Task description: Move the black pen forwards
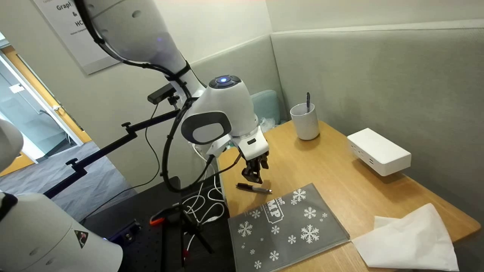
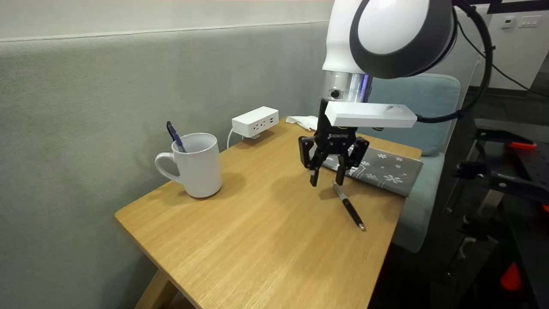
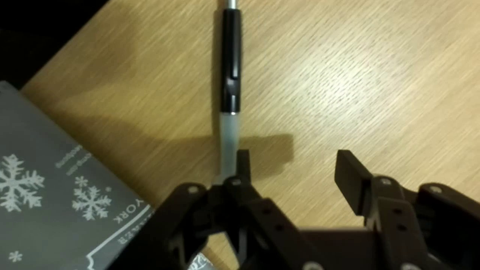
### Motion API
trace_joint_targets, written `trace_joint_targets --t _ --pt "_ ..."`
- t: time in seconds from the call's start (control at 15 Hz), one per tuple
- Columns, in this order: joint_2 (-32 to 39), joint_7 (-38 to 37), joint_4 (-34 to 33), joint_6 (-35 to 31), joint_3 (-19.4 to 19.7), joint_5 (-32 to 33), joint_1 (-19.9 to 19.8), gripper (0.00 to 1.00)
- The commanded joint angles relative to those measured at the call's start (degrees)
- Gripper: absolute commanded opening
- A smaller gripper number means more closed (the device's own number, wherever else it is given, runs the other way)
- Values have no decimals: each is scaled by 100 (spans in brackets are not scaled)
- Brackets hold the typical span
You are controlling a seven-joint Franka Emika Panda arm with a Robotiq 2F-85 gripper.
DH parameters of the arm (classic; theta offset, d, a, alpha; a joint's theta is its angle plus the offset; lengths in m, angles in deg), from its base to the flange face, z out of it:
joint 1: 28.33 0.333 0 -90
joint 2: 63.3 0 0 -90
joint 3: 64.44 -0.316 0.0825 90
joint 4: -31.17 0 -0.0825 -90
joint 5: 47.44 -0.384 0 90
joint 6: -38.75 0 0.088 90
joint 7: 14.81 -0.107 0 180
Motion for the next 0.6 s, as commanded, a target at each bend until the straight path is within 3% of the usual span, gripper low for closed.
trace_joint_targets --t 0.0,0.07,0.27,0.53 --pt "-215 437 -48 376 -159 -157 -88 92" --pt "-408 610 56 494 -204 -129 -126 98" --pt "-1003 972 283 1052 35 -17 129 100" --pt "-1869 774 346 2277 829 638 712 100"
